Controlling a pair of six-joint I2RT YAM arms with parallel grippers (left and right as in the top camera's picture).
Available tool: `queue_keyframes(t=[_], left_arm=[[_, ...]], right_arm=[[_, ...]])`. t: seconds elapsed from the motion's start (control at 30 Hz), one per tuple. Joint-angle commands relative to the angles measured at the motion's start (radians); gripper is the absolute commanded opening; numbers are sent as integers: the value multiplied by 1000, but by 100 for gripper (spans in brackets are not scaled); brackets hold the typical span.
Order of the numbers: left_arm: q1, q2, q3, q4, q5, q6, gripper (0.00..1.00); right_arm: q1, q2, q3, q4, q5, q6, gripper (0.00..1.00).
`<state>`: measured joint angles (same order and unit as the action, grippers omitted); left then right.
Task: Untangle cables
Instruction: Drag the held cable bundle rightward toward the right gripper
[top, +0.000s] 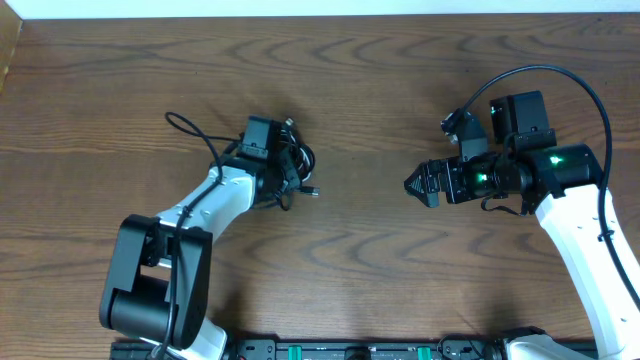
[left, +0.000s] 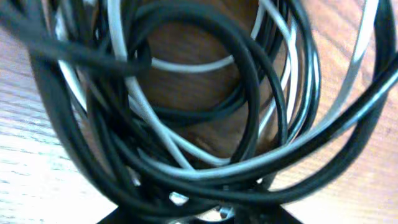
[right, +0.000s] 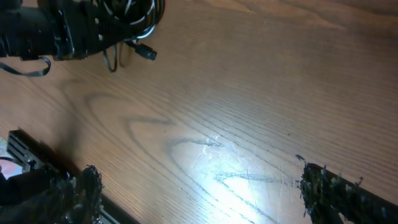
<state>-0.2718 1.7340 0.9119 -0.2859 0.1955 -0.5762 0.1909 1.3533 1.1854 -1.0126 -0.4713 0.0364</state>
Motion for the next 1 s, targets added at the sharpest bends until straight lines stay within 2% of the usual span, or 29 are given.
queue_keyframes(t=[0.0, 0.07, 0.63, 0.87, 0.97], left_arm=[[-30, 11, -32, -10, -6, 5, 26], [-54, 11, -39, -41, -6, 5, 19], [-201, 3, -37, -335, 5, 5, 19], [-179, -122, 12, -430, 3, -2, 19], [-164, -195, 18, -431, -4, -20, 23]], right_arm=[[3, 5, 17, -1, -1, -8, 99], [3, 5, 17, -1, -1, -8, 99], [3, 5, 17, -1, -1, -8, 99], [3, 5, 17, -1, -1, -8, 99], [3, 5, 17, -1, -1, -8, 99]])
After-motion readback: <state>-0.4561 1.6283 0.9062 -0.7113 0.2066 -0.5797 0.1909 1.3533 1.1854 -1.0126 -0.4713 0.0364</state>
